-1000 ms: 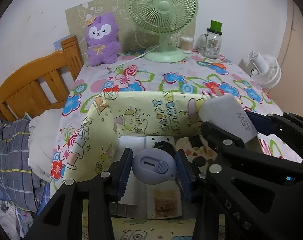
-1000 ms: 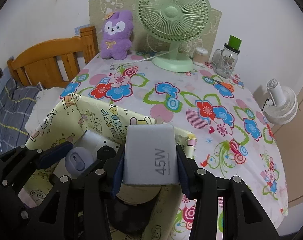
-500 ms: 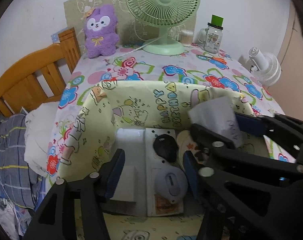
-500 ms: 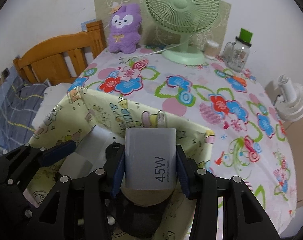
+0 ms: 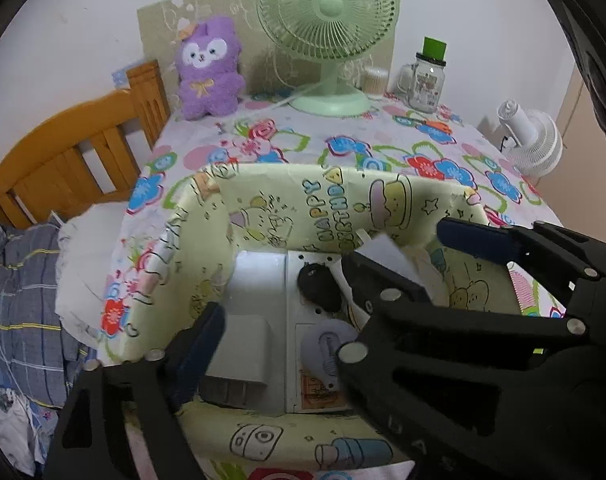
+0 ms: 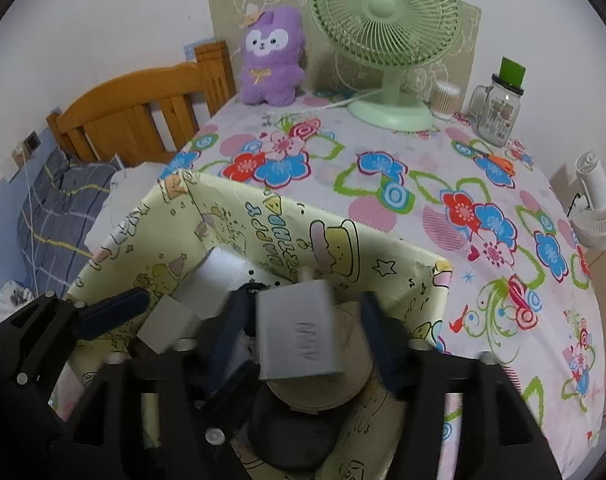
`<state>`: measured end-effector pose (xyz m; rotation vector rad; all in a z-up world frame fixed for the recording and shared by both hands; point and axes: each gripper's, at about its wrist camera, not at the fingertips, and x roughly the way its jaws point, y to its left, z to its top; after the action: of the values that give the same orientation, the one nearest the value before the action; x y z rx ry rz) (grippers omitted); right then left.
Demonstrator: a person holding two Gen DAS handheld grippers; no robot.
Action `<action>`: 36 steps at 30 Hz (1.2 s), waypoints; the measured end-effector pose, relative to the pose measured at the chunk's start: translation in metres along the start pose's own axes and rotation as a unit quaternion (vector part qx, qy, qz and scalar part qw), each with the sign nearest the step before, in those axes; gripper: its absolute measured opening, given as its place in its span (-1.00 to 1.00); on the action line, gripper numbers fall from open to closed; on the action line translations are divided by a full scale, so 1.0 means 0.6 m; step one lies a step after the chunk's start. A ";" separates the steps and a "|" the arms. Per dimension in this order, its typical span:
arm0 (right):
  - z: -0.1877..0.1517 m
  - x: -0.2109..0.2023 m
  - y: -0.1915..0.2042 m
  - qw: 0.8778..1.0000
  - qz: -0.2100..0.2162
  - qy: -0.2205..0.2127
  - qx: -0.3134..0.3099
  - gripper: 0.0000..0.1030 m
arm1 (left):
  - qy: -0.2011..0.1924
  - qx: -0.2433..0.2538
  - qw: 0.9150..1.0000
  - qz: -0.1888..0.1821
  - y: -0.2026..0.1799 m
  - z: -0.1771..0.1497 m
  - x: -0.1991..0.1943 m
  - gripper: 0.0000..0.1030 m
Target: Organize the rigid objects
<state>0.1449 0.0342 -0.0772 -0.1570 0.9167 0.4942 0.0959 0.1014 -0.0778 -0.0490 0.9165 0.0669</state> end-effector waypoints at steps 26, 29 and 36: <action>-0.036 -0.118 -0.044 0.995 -0.063 -0.075 0.023 0.74 | -0.060 0.018 0.998 0.009 -0.074 -0.011 -0.081 0.85; -0.040 -0.133 -0.055 0.994 -0.071 -0.081 0.028 0.75 | -0.065 0.022 0.998 0.006 -0.086 -0.010 -0.087 0.87; -0.052 -0.164 -0.079 0.991 -0.087 -0.093 0.037 0.75 | -0.075 0.034 0.997 -0.002 -0.116 -0.009 -0.105 0.90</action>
<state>0.0950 -0.0514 -0.0216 -0.1190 0.7310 0.3070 0.0588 0.0295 -0.0300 0.0164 0.7672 0.0355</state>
